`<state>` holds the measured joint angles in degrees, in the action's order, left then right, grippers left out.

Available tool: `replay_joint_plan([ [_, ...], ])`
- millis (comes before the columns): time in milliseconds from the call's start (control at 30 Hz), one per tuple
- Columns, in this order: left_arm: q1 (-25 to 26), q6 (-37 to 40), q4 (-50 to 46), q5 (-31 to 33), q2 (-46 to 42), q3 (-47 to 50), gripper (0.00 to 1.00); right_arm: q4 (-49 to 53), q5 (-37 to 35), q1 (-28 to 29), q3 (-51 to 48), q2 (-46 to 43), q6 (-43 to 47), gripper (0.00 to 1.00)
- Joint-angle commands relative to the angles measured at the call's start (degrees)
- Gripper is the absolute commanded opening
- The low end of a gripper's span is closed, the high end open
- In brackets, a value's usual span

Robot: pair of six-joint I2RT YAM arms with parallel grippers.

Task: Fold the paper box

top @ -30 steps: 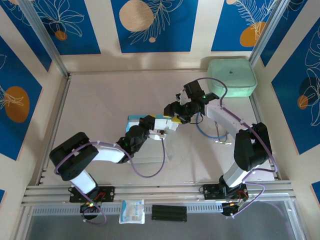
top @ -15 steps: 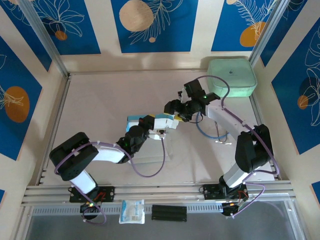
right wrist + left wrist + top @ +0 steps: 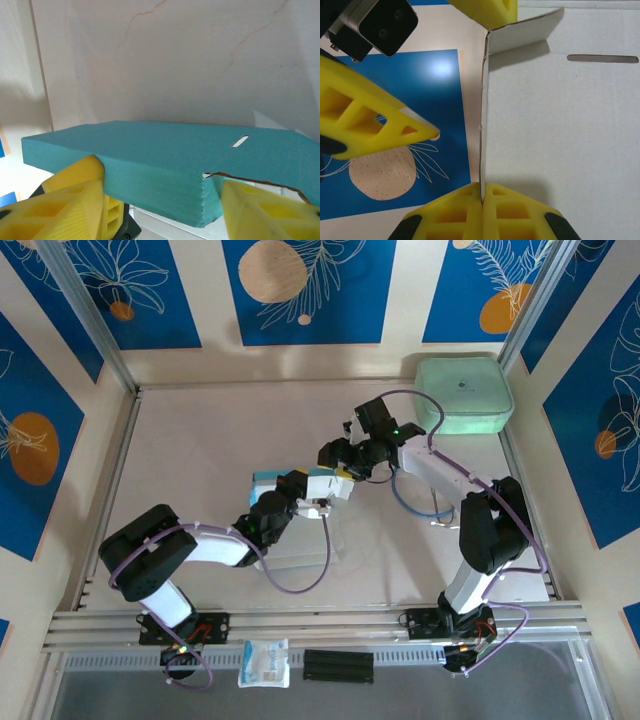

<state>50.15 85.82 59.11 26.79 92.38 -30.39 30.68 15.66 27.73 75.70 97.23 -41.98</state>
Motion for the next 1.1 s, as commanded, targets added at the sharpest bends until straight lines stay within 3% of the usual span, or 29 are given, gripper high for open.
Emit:
replay_joint_plan([
  [0,0.77,-1.18,2.15,-2.00,0.05,-0.21,0.00,-1.79,2.00,1.19,-0.78,1.21,-3.29,0.56],
  [233,0.74,-1.18,2.98,-1.82,0.33,0.03,0.00,-6.48,1.82,-0.06,-5.61,-0.31,-7.77,0.26],
  [500,0.75,-1.50,3.13,-1.92,0.57,0.09,0.00,-5.22,0.34,-0.29,-5.43,-1.27,-6.13,0.00],
  [567,0.78,-1.55,3.20,-1.84,0.69,0.21,0.00,-4.47,0.04,-0.30,-5.13,-1.72,-5.24,0.04],
  [633,0.83,-1.61,3.32,-1.65,0.86,0.26,0.00,-2.40,-0.80,-0.32,-4.62,-2.82,-3.89,0.23],
  [733,0.84,-1.69,3.64,-1.69,0.63,0.49,0.00,-0.57,-2.66,-0.15,-6.10,-6.38,-1.80,0.37],
  [900,0.83,-1.63,3.64,-1.65,0.78,0.33,0.00,-1.20,-11.11,2.17,-15.12,-15.21,-0.32,0.43],
  [1067,0.84,-1.36,3.48,-2.01,0.87,0.07,0.00,-7.71,-15.07,4.69,-24.22,-19.68,0.42,0.43],
])
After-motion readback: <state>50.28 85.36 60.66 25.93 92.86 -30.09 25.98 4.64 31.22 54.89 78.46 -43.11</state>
